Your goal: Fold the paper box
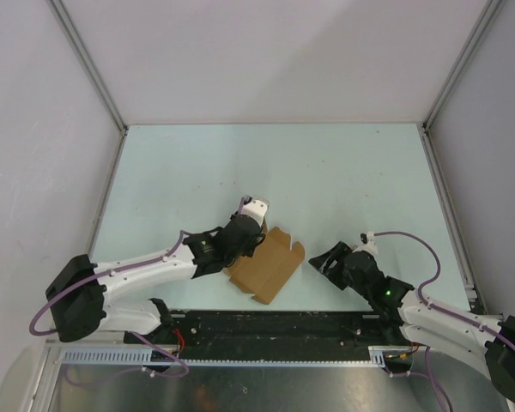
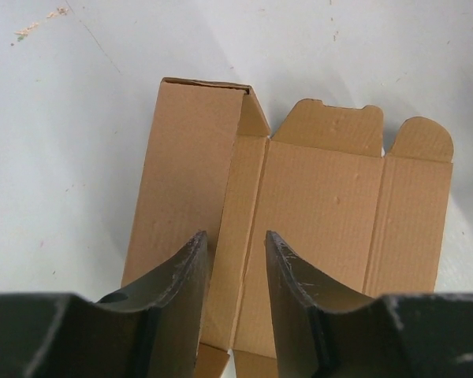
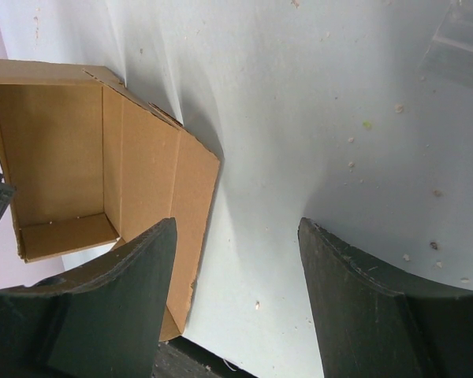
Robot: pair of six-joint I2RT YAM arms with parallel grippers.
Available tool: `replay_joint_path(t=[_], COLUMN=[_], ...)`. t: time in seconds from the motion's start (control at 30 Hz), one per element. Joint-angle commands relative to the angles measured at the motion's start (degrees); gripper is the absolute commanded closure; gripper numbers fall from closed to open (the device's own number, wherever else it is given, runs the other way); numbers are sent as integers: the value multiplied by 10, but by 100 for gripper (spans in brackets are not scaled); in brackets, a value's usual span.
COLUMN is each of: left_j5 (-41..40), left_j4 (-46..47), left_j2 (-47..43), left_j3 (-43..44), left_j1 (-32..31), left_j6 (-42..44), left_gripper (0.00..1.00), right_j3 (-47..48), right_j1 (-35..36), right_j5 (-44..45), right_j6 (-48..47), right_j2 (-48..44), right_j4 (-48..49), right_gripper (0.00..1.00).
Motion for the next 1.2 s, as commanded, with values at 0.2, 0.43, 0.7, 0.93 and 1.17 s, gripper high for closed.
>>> replay_joint_path(t=[0.2,0.43,0.7,0.93,1.17], left_j5=[4,6,13,-6,-11], left_j4=[34,38,35,-1,-31], left_j2=[25,33,-23,-20,50], left_j3=[-6,-13,2,40,64], left_j1=[2,2,2,1,-16], left_j6=[1,-2,17,51,75], left_gripper=[60,60,57,36,32], right_j3=[-14,-13,-11,-11,-18], right_j1=[-6,-7,-7,-7,-6], right_j5=[5,3,3,2,0], right_j6=[-13,-15,-18,-18,-21], right_j2=[-1,-5,-18,-19,-19], right_j4=[-27,-32,-45,-45,-39], right_gripper=[31,31,31,30,30])
